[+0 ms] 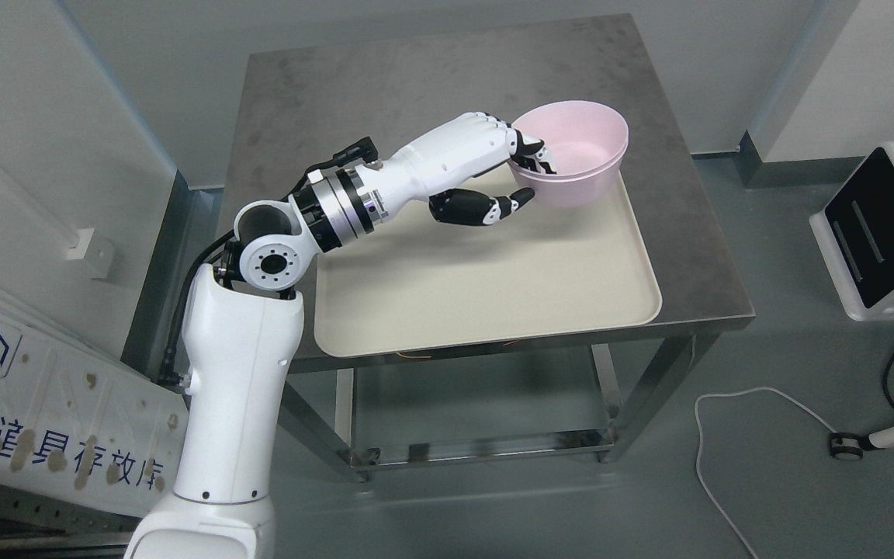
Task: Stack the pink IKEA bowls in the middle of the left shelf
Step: 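Lift the stacked pink bowls off the tray with the left hand, then hold the stacked bowls up while turning toward the blue bin shelf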
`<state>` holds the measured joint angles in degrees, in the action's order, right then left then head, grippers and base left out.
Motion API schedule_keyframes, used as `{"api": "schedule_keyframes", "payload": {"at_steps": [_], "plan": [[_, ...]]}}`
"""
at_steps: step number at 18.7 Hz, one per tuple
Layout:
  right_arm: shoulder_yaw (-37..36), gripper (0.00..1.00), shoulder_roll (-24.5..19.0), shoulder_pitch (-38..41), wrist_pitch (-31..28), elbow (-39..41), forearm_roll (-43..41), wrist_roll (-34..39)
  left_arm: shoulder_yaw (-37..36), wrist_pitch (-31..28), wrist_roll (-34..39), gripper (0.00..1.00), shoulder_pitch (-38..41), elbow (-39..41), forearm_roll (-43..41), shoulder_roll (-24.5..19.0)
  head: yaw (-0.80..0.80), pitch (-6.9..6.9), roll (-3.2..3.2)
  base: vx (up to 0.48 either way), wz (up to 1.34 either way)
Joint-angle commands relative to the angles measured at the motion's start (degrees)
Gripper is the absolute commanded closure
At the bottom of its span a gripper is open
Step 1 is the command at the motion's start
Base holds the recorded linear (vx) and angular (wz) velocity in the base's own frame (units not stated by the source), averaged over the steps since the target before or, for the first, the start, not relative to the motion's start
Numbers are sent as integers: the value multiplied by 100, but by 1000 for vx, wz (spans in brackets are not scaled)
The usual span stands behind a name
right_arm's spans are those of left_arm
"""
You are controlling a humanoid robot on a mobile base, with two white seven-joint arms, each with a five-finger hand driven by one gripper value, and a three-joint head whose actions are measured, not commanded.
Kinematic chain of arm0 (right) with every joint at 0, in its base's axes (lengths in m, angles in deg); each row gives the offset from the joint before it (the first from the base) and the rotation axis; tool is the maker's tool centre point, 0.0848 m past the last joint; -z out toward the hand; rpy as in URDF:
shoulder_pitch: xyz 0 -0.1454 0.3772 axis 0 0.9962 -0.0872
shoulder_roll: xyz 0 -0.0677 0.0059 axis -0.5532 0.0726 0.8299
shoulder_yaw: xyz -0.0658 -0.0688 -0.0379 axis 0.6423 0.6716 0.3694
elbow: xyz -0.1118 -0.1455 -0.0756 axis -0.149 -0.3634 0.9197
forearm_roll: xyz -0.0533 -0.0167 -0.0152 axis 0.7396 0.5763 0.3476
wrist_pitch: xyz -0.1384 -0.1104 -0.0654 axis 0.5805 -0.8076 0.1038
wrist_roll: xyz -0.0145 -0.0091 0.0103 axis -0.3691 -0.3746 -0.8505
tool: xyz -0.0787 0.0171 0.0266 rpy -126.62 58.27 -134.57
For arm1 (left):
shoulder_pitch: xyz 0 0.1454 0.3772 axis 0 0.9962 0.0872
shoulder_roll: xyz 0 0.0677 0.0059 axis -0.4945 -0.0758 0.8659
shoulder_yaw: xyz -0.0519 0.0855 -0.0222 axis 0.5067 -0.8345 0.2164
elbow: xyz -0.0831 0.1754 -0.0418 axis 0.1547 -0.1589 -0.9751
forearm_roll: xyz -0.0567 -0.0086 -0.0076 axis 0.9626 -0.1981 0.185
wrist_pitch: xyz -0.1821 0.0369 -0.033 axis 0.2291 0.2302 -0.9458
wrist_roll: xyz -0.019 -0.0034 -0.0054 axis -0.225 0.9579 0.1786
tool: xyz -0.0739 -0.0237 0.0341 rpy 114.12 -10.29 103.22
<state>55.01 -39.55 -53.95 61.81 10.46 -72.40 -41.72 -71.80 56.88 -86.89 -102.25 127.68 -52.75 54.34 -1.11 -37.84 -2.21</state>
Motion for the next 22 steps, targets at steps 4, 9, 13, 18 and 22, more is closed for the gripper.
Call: {"api": "schedule_keyframes", "payload": {"at_steps": [4,9,13,18,22], "plan": [[-62,0,100,0,-2,-1,44,-2,602,72,-8,99,-4,168,128,-100,0,0,0,0,0],[-62,0,100,0,-2,-1,44,-2,672,72,-113,99,5,185,128,-100,0,0,0,0,0],[-62,0,100,0,-2,-1,44,-2,716,64,-122,99,14,185,119,-100,0,0,0,0,0],[-62,0,100,0,-2,-1,44,-2,708,72,-122,99,66,185,110,-100,0,0,0,0,0],[-62,0,100,0,-2,-1,44,-2,717,72,-131,99,75,185,119,-100,0,0,0,-14,0]]}}
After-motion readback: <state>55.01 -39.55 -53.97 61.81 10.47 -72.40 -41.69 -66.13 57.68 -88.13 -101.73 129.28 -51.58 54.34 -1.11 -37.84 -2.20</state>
